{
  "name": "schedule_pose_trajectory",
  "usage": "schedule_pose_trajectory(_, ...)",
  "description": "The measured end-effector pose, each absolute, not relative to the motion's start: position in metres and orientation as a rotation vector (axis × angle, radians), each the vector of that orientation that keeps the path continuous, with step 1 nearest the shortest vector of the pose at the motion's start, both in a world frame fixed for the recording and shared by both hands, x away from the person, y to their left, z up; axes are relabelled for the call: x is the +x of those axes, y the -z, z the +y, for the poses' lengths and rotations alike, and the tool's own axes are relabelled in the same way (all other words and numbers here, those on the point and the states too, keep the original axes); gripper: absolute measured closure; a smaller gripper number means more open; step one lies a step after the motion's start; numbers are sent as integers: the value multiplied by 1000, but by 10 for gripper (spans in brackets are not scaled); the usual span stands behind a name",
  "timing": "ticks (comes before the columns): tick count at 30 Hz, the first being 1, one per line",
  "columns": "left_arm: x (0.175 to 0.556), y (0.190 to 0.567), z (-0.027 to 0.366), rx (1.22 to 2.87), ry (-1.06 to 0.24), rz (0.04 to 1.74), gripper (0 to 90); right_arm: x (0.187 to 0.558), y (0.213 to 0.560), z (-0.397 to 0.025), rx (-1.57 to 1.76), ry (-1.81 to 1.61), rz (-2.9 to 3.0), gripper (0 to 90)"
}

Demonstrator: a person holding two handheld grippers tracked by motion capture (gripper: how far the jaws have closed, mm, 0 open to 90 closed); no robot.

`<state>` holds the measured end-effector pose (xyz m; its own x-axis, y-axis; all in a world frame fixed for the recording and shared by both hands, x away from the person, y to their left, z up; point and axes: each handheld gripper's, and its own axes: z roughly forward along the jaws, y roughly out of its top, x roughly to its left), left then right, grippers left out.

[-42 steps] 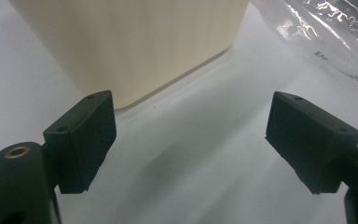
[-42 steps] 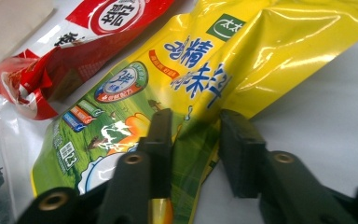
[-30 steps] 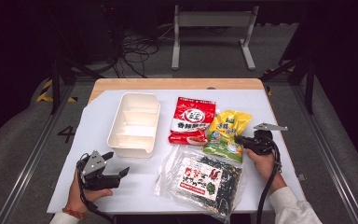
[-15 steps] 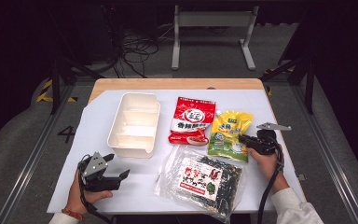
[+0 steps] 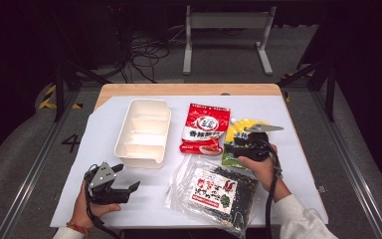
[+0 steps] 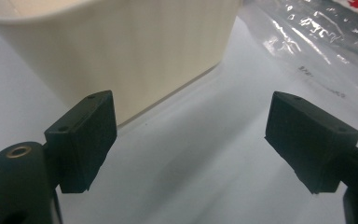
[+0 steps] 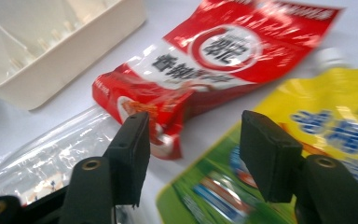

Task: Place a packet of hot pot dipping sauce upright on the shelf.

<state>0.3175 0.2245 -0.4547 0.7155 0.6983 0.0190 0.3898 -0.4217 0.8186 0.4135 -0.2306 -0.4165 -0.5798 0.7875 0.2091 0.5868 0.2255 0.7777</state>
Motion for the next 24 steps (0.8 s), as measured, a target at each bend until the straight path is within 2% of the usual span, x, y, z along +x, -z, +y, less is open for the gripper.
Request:
schedule_pose_trajectory(7,317,456,223,2060,-437,821,167,437,420,-206,1386,-1270,2348,381)
schedule_pose_trajectory(11,316,454,223,2060,-439,816,166,445,428,-198,1447,-1214,2385,402)
schedule_pose_trajectory(13,316,454,222,2058,-442,812,167,450,438,-194,1497,-1238,2425,496)
schedule_pose_trajectory(14,316,454,222,2058,-437,812,166,451,439,-193,1496,-1244,2435,503)
schedule_pose_trajectory(17,317,454,223,2058,-439,807,167,450,439,-190,1461,-1215,2444,599)
schedule_pose_trajectory(24,318,447,227,2019,-443,811,168,446,437,-188,1387,-1204,2438,656)
